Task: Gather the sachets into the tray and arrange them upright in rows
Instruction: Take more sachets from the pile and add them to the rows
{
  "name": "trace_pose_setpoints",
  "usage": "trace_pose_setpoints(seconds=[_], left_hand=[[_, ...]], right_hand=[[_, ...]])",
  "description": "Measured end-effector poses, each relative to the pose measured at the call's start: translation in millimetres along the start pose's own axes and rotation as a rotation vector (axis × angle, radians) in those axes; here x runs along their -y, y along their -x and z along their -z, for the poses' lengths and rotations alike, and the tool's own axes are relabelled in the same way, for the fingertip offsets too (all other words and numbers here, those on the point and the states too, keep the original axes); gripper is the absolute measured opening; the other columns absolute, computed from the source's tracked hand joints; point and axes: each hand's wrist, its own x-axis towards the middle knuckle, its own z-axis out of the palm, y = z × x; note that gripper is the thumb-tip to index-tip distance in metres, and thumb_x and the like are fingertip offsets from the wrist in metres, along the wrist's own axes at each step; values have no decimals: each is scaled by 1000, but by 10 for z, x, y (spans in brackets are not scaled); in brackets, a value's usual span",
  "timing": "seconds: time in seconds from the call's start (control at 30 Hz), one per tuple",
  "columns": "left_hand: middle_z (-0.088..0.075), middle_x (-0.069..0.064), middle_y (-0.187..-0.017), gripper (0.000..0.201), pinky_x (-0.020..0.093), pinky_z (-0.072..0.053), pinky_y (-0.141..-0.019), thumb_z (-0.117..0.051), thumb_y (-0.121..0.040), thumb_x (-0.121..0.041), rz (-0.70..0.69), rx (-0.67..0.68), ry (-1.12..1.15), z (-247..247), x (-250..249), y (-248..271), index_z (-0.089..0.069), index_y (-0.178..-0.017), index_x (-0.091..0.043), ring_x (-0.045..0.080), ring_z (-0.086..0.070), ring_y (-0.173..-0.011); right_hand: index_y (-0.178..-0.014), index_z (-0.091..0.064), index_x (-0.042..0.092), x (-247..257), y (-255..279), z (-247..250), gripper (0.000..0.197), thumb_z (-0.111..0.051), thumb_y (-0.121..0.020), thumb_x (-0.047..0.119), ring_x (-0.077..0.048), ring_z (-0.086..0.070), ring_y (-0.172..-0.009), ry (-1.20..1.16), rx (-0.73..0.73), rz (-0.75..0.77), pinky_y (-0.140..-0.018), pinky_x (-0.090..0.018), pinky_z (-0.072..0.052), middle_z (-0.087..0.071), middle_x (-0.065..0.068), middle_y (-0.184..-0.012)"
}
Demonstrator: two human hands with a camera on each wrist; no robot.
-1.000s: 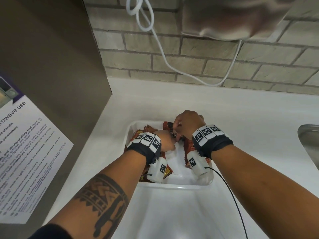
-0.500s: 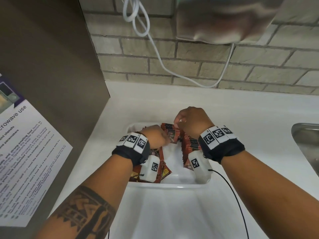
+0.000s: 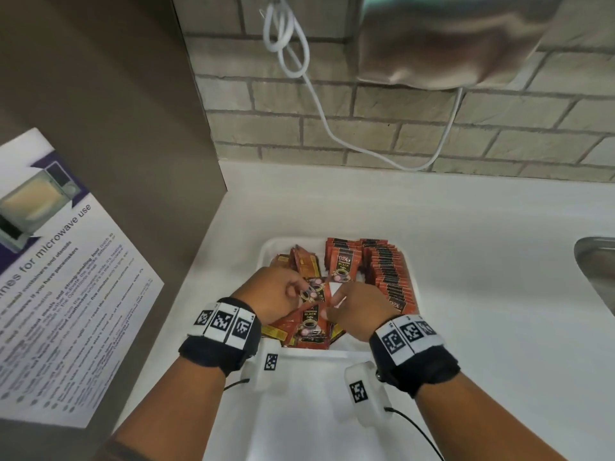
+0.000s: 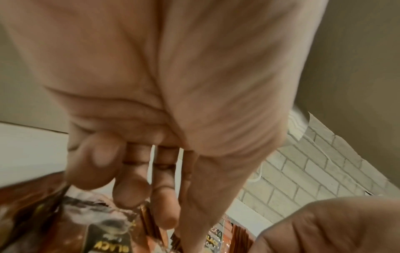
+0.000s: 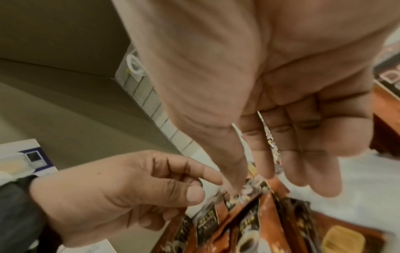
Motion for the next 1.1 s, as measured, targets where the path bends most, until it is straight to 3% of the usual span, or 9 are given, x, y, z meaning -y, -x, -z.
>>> trace_pose_setpoints(seconds=[0.17, 0.23, 0.33, 0.47, 0.73, 0.9, 1.0, 1.03, 1.1], left_hand=[[-64, -9, -90, 26, 23, -51, -84, -65, -93, -15, -39, 12, 24, -64, -38, 26, -73, -114, -26, 10, -62, -84], [-64, -12, -88, 25, 28, -52, -90, -60, -96, -17, -90, 93, -33, -105, -144, -22, -73, -116, -23, 8, -60, -84], [-70, -1, -115, 30, 38, -52, -98, -55, -96, -18, -141, 167, -169, -172, -296, -216, -72, -121, -20, 18, -63, -104], [-70, 11, -112, 31, 38, -57, -87, -54, -91, -13, -108, 268, -292, -221, -458, -516, -71, -116, -11, 26, -65, -98], [-66, 15, -111, 31, 31, -47, -78, -43, -102, -16, -44, 381, -451, -328, -590, -777, -66, -119, -2, 26, -60, -93], [-61, 15, -135, 39, 34, -52, -95, -42, -103, -11, -43, 378, -430, -300, -631, -850, -57, -138, -5, 28, -64, -109], [-69, 13, -111, 33, 21, -53, -57, -47, -102, -11, -17, 314, -421, -311, -627, -877, -58, -131, 0, 13, -61, -65], [-69, 10, -102, 32, 21, -53, -56, -47, -102, -11, -19, 302, -414, -308, -623, -887, -59, -129, 1, 14, -61, -64], [-69, 15, -111, 34, 27, -55, -75, -45, -101, -9, -27, 340, -394, -323, -602, -922, -61, -130, 1, 25, -68, -89]], right_hand=[[-118, -57, 13, 30, -70, -164, 38, -59, -94, 42, -16, -55, -82, 19, -49, -106, -55, -20, -38, -64, -3, -111], [-119, -57, 10, 31, -142, -165, 41, -60, -93, 41, -20, -60, -90, 35, -77, -141, -63, -22, -43, -65, -6, -117], [-119, -59, 5, 110, -195, -111, 31, -52, -98, 27, -25, -64, -105, 138, -52, -144, -75, -26, -47, -64, -11, -120], [-125, -60, 4, 175, -218, -57, 33, -42, -99, 13, -28, -63, -110, 242, 33, -98, -93, -34, -53, -64, -16, -123], [-128, -59, 7, 63, -165, 39, 34, -51, -95, 12, -26, -64, -108, 174, -100, -107, -93, -33, -53, -65, -11, -123], [-120, -66, 8, -26, -67, 361, 31, -43, -101, 15, -25, -63, -109, 209, -190, -30, -98, -35, -50, -65, -10, -122], [-126, -64, 8, -76, -83, 478, 34, -42, -100, 12, -25, -59, -118, 229, -187, -24, -104, -35, -45, -62, -9, -130], [-127, -63, 8, -90, -101, 481, 35, -42, -100, 12, -25, -58, -119, 236, -166, -22, -104, -35, -45, -61, -9, -132], [-128, -63, 7, -109, -142, 461, 35, -43, -99, 11, -26, -59, -118, 238, -129, -12, -103, -36, -47, -61, -11, -131]])
